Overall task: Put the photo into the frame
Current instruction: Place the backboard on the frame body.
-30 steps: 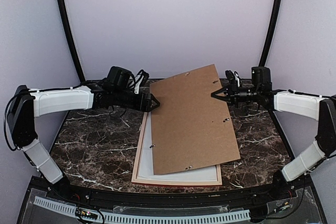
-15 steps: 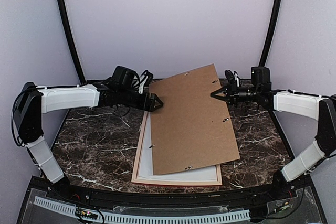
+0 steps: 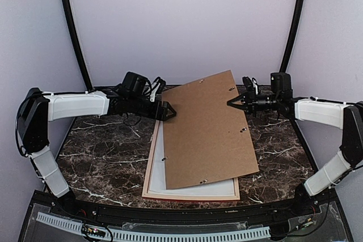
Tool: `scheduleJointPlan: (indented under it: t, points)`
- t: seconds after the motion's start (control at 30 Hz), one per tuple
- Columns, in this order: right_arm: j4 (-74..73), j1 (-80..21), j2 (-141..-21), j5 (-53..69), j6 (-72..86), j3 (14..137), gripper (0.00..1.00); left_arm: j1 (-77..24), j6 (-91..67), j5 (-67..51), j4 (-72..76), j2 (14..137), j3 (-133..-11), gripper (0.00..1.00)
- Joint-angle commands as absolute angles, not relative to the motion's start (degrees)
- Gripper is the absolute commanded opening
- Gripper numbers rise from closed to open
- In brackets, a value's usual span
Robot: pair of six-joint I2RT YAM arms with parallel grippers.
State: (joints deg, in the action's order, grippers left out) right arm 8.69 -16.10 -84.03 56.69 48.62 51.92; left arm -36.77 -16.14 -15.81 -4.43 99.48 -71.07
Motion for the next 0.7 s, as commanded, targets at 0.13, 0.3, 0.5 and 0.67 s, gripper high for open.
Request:
scheduleJointPlan:
  t: [0.13,0.3,0.5,0.67]
  points:
    - [13.4,-16.6,-84.7,59.0,49.7,53.8,0.0,-37.0,-18.8,-21.5,-1.5,97.8,-68.3,0.75]
    - [13.4,-16.6,-85.0,59.0,49.7,54.0,0.0,-37.0,-19.7,-22.6,-0.9,97.6,-66.9,0.74]
    - [13.2,-16.6,-85.5,59.0,49.4,54.5,0.0,-37.0,-20.3,-22.8,-1.0,97.0,-65.3,0.73]
    - [12.7,-16.6,-86.0,58.8,48.9,55.1,0.0,-37.0,-20.6,-22.5,-0.9,95.7,-64.3,0.73]
